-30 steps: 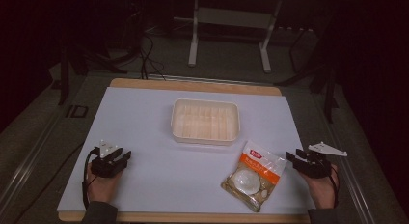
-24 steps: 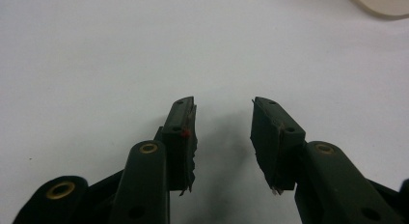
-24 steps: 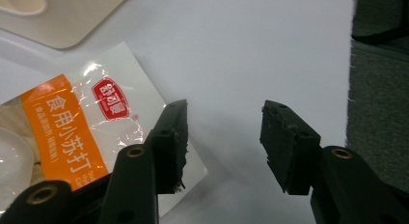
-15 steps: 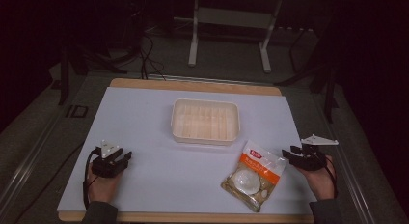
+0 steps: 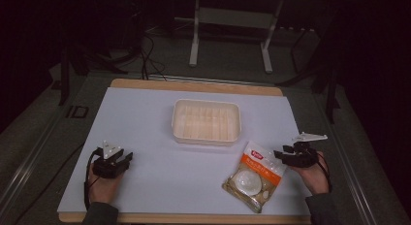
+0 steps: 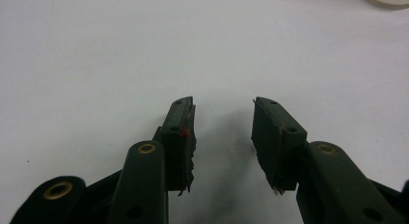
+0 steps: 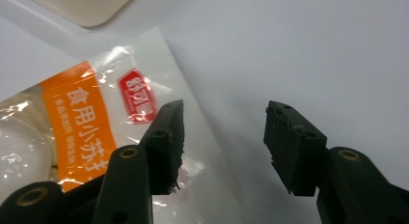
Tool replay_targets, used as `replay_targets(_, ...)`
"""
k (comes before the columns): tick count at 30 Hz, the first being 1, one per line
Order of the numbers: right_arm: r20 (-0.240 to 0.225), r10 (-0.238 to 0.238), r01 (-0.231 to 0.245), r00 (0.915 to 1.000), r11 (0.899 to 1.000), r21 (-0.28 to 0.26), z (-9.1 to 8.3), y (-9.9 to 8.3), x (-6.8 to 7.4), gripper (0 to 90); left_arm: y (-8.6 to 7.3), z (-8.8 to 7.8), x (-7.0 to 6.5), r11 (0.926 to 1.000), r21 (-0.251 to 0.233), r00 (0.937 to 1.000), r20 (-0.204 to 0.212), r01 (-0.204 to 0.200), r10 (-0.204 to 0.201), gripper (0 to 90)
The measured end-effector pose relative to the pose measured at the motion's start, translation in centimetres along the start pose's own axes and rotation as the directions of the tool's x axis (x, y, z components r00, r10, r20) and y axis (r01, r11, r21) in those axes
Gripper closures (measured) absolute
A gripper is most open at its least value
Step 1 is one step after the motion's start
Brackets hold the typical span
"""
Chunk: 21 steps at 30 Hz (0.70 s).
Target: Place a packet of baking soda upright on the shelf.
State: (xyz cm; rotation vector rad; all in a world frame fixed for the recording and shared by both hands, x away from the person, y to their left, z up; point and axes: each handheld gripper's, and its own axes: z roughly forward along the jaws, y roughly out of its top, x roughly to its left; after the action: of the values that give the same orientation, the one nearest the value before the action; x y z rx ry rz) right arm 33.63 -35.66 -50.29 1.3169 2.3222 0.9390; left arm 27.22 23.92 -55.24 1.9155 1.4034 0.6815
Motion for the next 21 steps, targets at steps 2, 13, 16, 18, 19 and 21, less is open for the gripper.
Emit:
replay_targets(2,-0.013,-0.006,0.006,0.9999,1.000,0.010,0.4,0.1,0.1,46.7,0.0,0.0,0.0,1.0000,0.001,1.0000,-0.001,-0.001,0.001,59.3)
replay_targets(13,-0.080,-0.021,0.025,0.9965,0.998,0.053,2.3,0.4,0.1,38.9,0.0,0.0,-0.1,1.0000,0.004,1.0000,0.000,-0.003,0.003,58.8)
replay_targets(16,-0.089,-0.029,0.035,0.9956,0.997,0.066,2.8,0.3,0.2,37.5,0.0,0.0,-0.1,1.0000,0.005,1.0000,0.000,-0.004,0.004,58.7)
replay_targets(18,-0.096,-0.030,0.037,0.9949,0.997,0.075,3.1,0.3,0.3,37.4,0.0,0.1,-0.1,1.0000,0.006,1.0000,0.000,-0.004,0.004,58.6)
replay_targets(19,-0.097,-0.028,0.036,0.9948,0.996,0.081,3.2,0.3,0.3,37.4,0.0,0.1,-0.1,1.0000,0.006,1.0000,0.000,-0.005,0.005,58.6)
replay_targets(21,-0.102,-0.028,0.037,0.9944,0.996,0.086,3.4,0.2,0.3,37.5,0.0,0.1,-0.1,1.0000,0.005,1.0000,0.000,-0.005,0.005,58.6)
